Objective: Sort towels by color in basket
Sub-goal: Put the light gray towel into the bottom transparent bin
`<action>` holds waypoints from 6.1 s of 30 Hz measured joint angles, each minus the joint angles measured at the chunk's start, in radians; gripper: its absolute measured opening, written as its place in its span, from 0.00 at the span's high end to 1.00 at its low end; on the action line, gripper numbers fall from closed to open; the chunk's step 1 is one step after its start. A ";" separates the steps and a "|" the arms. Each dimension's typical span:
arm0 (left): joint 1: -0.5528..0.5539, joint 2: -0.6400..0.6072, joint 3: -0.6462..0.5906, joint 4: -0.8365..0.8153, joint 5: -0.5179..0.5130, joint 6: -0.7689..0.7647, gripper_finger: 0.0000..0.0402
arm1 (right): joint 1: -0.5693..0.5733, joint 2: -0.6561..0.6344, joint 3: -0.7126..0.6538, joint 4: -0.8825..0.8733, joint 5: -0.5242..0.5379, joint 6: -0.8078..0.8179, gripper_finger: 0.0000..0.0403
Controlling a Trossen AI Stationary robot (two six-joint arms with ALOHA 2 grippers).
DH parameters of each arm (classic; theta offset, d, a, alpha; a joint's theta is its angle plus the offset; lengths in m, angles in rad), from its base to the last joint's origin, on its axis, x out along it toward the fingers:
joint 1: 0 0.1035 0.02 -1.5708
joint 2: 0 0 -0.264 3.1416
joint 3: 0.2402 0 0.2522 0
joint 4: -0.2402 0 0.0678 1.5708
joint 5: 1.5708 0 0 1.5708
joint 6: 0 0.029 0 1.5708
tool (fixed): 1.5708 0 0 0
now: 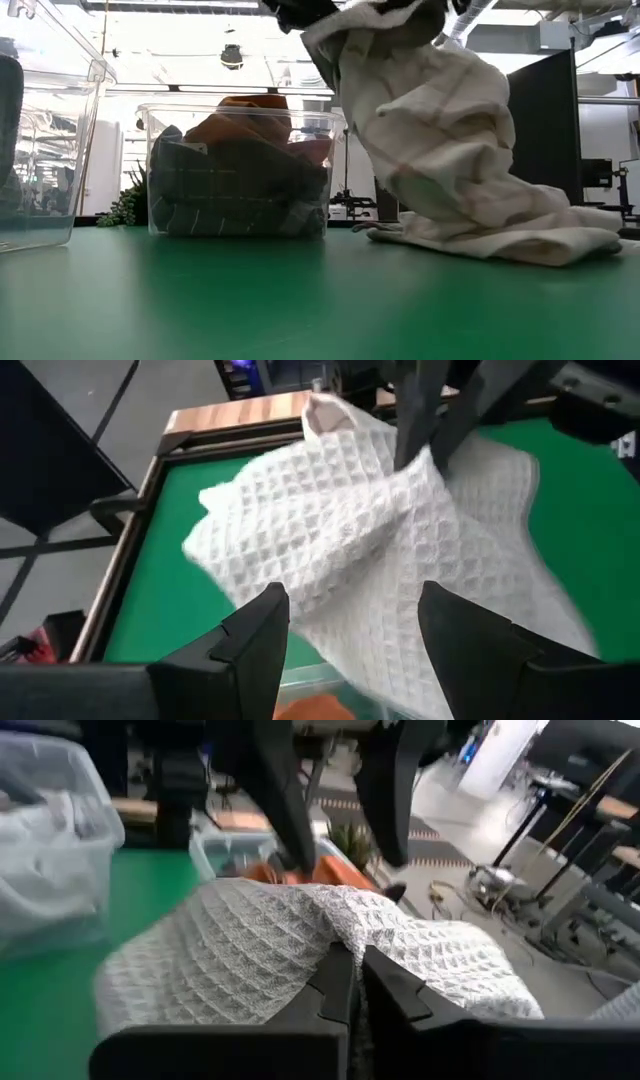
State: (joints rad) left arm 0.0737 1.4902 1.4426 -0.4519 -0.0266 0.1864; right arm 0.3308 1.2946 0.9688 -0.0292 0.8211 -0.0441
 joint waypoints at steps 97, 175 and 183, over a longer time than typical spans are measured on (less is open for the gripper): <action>-0.669 -0.114 0.373 -1.115 0.187 -0.815 1.00 | -0.037 -0.162 -0.030 -0.261 0.273 0.167 0.46; -0.893 -0.022 -0.352 -0.719 -0.150 -0.275 0.53 | -0.006 -0.159 -0.058 -0.209 0.202 0.254 0.46; -0.892 -0.022 -0.278 -0.896 -0.108 -0.358 0.53 | -0.004 -0.159 -0.058 -0.209 0.202 0.254 0.46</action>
State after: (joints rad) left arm -0.8185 1.4680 1.1642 -1.3481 -0.1349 -0.1719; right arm 0.3271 1.1351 0.9104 -0.2383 1.0229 0.2096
